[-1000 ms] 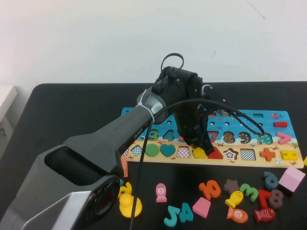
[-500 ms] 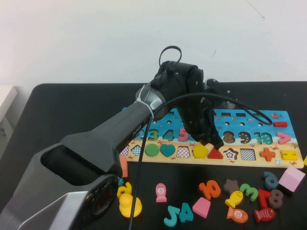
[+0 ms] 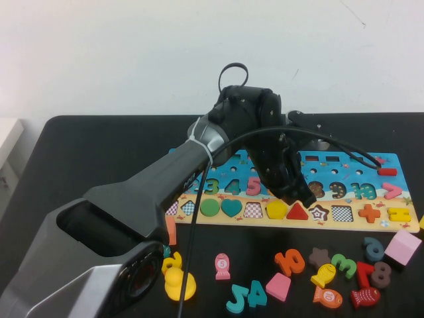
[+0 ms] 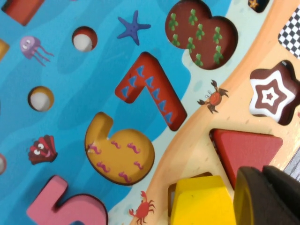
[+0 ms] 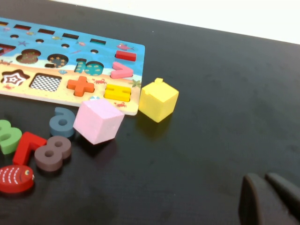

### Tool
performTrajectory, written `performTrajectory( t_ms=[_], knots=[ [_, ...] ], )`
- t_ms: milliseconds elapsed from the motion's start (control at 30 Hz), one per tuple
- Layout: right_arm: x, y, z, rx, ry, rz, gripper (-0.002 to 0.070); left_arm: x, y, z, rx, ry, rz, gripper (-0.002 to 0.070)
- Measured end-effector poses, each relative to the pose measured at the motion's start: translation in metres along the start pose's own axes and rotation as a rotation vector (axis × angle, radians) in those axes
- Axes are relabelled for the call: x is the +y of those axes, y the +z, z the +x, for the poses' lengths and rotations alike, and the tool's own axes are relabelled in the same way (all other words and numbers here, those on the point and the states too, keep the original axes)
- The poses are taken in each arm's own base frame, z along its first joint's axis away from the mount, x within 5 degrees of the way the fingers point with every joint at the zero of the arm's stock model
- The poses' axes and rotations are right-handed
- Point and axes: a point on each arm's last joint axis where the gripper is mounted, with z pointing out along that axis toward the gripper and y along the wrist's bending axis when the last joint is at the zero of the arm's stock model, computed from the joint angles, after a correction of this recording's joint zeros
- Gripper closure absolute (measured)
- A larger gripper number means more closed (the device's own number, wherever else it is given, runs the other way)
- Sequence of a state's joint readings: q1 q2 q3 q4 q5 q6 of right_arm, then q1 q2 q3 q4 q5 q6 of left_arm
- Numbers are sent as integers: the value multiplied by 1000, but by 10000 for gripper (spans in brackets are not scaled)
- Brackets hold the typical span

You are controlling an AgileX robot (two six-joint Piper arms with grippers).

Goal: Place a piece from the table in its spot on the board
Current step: Place the "Pentagon" into the hole of the Pentagon

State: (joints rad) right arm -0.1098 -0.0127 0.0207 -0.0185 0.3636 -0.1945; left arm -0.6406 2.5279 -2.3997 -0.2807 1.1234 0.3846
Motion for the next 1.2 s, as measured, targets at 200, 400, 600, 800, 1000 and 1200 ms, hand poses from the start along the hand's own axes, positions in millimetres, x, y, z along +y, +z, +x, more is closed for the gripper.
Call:
performTrajectory(
  t_ms=[200, 400, 600, 800, 1000, 1200],
  knots=[
    [0, 0, 0, 0, 0, 0, 657, 0, 2, 1, 3, -2, 4, 676],
    [0, 0, 0, 0, 0, 0, 657, 3, 16, 5, 27, -5, 2, 676],
    [0, 0, 0, 0, 0, 0, 657, 6, 16, 6, 37, 4, -28, 676],
    [0, 0, 0, 0, 0, 0, 657, 7, 16, 7, 47, 10, -37, 676],
    [0, 0, 0, 0, 0, 0, 657, 6, 14, 7, 45, 2, -35, 676],
    [0, 0, 0, 0, 0, 0, 657, 0, 11, -2, -42, -43, 30, 676]
  ],
)
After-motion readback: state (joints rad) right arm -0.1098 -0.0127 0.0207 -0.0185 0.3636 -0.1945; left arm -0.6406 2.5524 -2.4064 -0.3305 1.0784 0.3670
